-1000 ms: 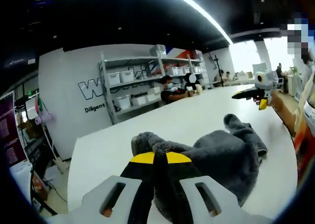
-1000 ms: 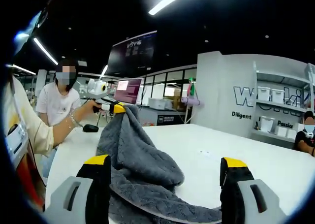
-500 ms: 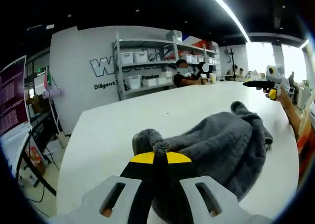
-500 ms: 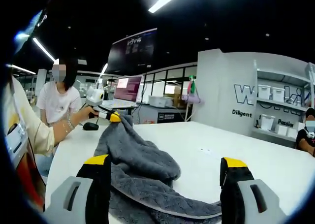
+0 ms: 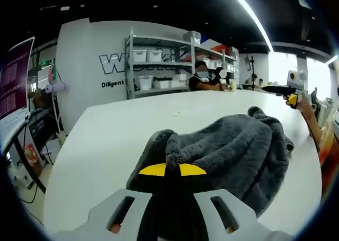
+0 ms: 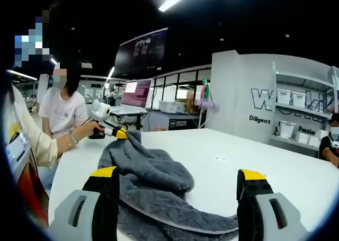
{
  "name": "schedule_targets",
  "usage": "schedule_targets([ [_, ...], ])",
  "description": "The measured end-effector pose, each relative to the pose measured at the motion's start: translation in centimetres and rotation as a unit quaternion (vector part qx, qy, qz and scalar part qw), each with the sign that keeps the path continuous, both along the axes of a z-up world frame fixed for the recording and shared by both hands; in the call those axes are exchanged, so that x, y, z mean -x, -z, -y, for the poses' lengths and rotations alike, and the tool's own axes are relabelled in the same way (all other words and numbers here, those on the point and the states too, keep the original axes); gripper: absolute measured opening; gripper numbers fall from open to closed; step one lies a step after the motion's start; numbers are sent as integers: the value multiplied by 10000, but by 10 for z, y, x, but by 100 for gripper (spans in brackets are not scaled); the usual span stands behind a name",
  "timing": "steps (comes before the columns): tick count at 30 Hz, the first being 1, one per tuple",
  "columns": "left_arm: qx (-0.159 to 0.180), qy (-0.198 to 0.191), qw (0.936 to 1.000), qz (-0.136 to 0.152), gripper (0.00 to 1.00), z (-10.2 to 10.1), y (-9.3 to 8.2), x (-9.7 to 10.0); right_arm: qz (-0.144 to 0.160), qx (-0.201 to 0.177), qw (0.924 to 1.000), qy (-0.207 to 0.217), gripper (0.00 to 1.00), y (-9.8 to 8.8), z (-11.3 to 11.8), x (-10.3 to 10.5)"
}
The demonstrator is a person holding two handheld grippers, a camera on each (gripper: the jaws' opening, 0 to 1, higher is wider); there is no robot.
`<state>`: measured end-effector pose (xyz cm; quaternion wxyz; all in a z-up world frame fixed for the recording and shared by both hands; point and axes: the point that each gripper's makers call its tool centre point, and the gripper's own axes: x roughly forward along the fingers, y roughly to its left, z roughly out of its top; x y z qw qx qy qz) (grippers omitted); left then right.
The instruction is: Fold the towel on the table until its edges align and the towel forms a compact rectangular stack.
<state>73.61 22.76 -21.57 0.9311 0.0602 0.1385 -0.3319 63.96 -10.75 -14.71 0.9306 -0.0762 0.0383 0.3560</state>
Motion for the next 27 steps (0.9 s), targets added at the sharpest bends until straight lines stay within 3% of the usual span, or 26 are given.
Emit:
schedule_targets([
  [6,-221,-14,9997,-121,5,2,11,3,-60,64,10000,15,93,4,1,-1],
  [11,-417,-45,9981,-461,7,2,30,2,-102,91,9999,41,93,7,4,-2],
  [18,-610,-101,9968,-497,14,2,39,-2,-103,72,9999,66,93,6,6,-2],
  [22,-579,-164,9972,-455,19,-1,36,-2,-114,87,9999,74,93,7,6,-2],
  [27,-98,-242,9996,-139,28,-3,14,-4,-146,83,9998,81,93,9,6,-3],
])
